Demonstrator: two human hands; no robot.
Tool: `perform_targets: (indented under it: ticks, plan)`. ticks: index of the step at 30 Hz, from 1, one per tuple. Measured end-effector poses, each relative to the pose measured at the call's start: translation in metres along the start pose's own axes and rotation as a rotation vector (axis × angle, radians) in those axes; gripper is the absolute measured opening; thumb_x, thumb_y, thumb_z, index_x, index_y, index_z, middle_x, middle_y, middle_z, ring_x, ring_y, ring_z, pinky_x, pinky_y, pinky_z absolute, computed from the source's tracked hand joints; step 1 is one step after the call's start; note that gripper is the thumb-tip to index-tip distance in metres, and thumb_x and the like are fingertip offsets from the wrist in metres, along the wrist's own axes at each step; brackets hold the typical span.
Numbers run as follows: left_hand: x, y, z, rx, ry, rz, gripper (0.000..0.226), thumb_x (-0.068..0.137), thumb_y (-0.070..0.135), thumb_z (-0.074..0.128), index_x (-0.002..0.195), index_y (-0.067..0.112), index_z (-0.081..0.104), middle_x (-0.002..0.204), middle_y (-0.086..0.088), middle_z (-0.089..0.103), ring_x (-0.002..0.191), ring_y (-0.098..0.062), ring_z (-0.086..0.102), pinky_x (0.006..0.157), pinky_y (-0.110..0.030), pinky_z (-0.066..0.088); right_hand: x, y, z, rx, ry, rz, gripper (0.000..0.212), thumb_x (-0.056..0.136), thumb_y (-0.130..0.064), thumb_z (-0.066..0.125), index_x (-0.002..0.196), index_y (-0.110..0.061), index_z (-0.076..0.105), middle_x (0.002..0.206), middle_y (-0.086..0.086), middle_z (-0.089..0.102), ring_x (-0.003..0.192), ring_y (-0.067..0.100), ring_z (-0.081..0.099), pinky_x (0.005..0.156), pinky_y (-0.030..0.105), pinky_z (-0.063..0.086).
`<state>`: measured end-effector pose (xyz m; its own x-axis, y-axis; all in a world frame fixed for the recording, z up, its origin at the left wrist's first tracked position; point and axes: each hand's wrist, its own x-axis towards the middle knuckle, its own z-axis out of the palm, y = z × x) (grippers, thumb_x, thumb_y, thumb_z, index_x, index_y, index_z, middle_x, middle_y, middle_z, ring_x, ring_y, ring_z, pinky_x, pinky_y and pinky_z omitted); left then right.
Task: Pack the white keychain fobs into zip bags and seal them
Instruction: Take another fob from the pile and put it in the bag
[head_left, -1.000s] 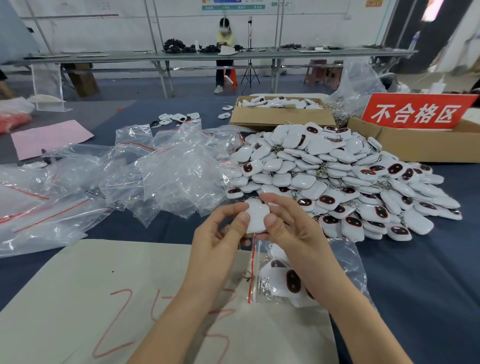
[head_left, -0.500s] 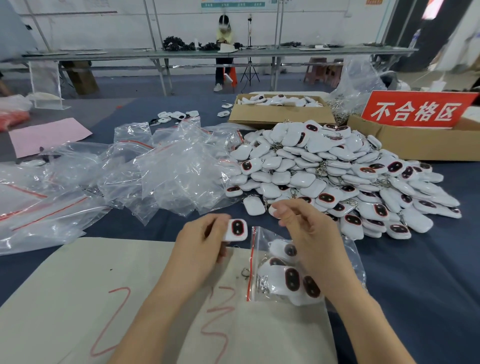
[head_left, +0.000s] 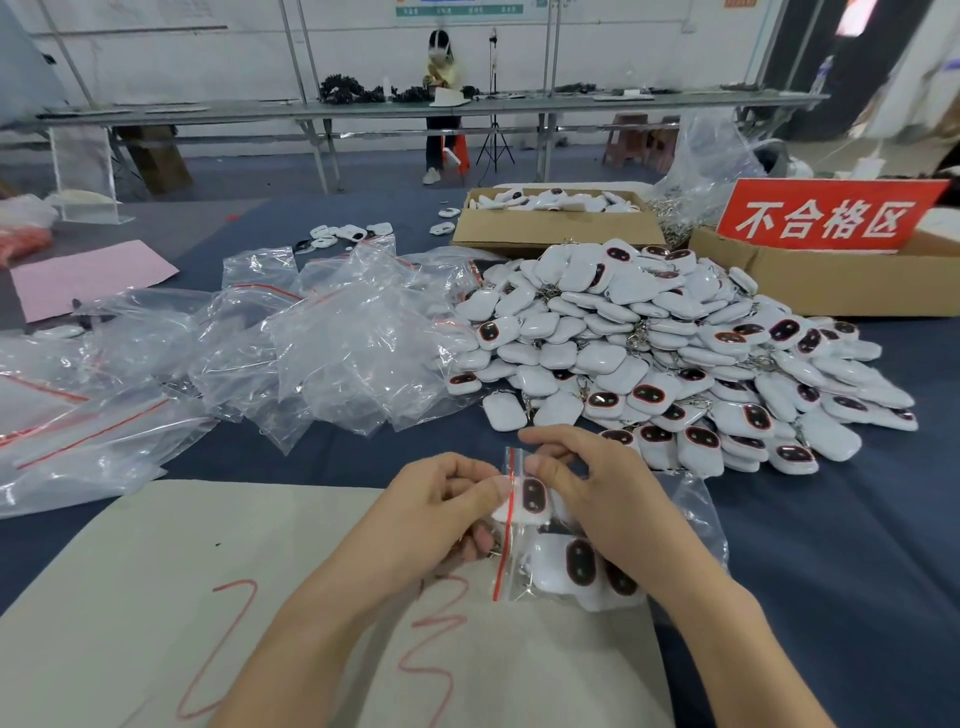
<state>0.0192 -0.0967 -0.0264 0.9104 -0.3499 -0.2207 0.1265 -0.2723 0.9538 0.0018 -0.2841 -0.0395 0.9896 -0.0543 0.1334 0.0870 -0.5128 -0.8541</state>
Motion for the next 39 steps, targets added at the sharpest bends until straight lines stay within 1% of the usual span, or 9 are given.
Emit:
perform_targets:
  ticks: [7, 12, 16, 20, 24, 30, 34, 36, 39]
  plan:
    - [-0.010, 0.004, 0.016, 0.046, -0.199, 0.105, 0.035, 0.094, -0.005, 0.038, 0.101, 0.000, 0.072, 0.070, -0.005, 0.061, 0.054, -0.015, 0.044, 0.045, -0.018, 0.031, 0.001, -0.007, 0.001, 0.072, 0.038, -0.030, 0.034, 0.094, -0.009, 0.065, 0.099, -0.043, 0.067, 0.081, -0.025, 0.068, 0.081, -0.008, 0.062, 0.073, 0.004, 0.043]
    - [-0.005, -0.003, 0.014, 0.193, 0.058, 0.288, 0.055, 0.086, -0.010, 0.041, 0.083, 0.028, 0.081, 0.071, 0.015, 0.066, 0.065, -0.004, 0.056, 0.060, -0.012, 0.041, 0.000, -0.005, -0.005, 0.039, 0.155, -0.050, 0.023, 0.099, -0.024, 0.059, 0.109, -0.044, 0.067, 0.094, -0.024, 0.070, 0.096, -0.008, 0.062, 0.082, 0.009, 0.047]
    - [-0.003, -0.007, 0.011, 0.167, 0.177, 0.293, 0.050, 0.080, -0.001, 0.040, 0.073, 0.029, 0.080, 0.059, 0.000, 0.061, 0.050, -0.010, 0.048, 0.049, -0.010, 0.034, -0.001, 0.006, -0.016, -0.336, 0.347, 0.028, 0.027, 0.102, -0.029, 0.052, 0.126, -0.029, 0.065, 0.122, -0.010, 0.064, 0.118, 0.010, 0.054, 0.101, 0.032, 0.044]
    - [0.007, -0.014, 0.007, 0.193, 0.316, 0.284, 0.056, 0.082, -0.012, 0.040, 0.067, 0.028, 0.076, 0.070, 0.005, 0.072, 0.064, -0.007, 0.061, 0.060, -0.017, 0.044, -0.002, 0.008, -0.018, -0.639, 0.256, 0.208, 0.043, 0.100, -0.043, 0.052, 0.140, -0.029, 0.051, 0.140, -0.001, 0.050, 0.132, 0.021, 0.041, 0.107, 0.038, 0.033]
    - [0.012, -0.016, 0.007, 0.177, 0.360, 0.292, 0.056, 0.078, -0.013, 0.039, 0.067, 0.029, 0.075, 0.074, 0.009, 0.074, 0.070, -0.003, 0.062, 0.065, -0.010, 0.045, -0.002, 0.005, -0.016, -0.678, 0.234, 0.213, 0.044, 0.101, -0.035, 0.051, 0.144, -0.028, 0.044, 0.138, 0.003, 0.046, 0.128, 0.022, 0.038, 0.105, 0.034, 0.032]
    - [0.012, -0.017, 0.009, 0.160, 0.396, 0.312, 0.053, 0.082, -0.010, 0.041, 0.071, 0.029, 0.075, 0.071, 0.013, 0.071, 0.067, -0.003, 0.061, 0.060, -0.010, 0.043, -0.006, 0.000, -0.017, -0.442, 0.252, 0.158, 0.052, 0.097, -0.026, 0.055, 0.147, -0.033, 0.039, 0.126, 0.000, 0.054, 0.121, 0.018, 0.046, 0.100, 0.032, 0.040]
    - [0.004, -0.010, 0.011, 0.078, 0.363, 0.365, 0.052, 0.091, -0.010, 0.044, 0.079, 0.031, 0.075, 0.083, 0.011, 0.075, 0.080, -0.002, 0.065, 0.072, -0.010, 0.048, 0.000, -0.005, -0.016, 0.080, 0.300, 0.067, 0.052, 0.091, -0.019, 0.067, 0.135, -0.041, 0.050, 0.113, -0.015, 0.059, 0.102, -0.006, 0.057, 0.080, 0.007, 0.047]
    - [0.000, -0.004, 0.015, -0.012, 0.288, 0.404, 0.040, 0.098, 0.000, 0.051, 0.090, 0.030, 0.076, 0.090, 0.008, 0.076, 0.086, -0.003, 0.068, 0.077, -0.011, 0.049, 0.001, -0.011, -0.011, 0.248, 0.320, -0.053, 0.055, 0.089, -0.016, 0.071, 0.127, -0.051, 0.051, 0.115, -0.016, 0.059, 0.108, -0.006, 0.057, 0.089, 0.010, 0.049]
    - [-0.007, 0.005, 0.023, -0.182, 0.134, 0.414, 0.018, 0.099, 0.031, 0.061, 0.108, 0.025, 0.074, 0.098, 0.003, 0.077, 0.089, -0.004, 0.071, 0.075, -0.012, 0.052, -0.003, -0.018, 0.002, 0.223, 0.301, -0.276, 0.068, 0.086, -0.009, 0.076, 0.127, -0.055, 0.049, 0.121, -0.014, 0.054, 0.122, 0.004, 0.054, 0.101, 0.019, 0.047]
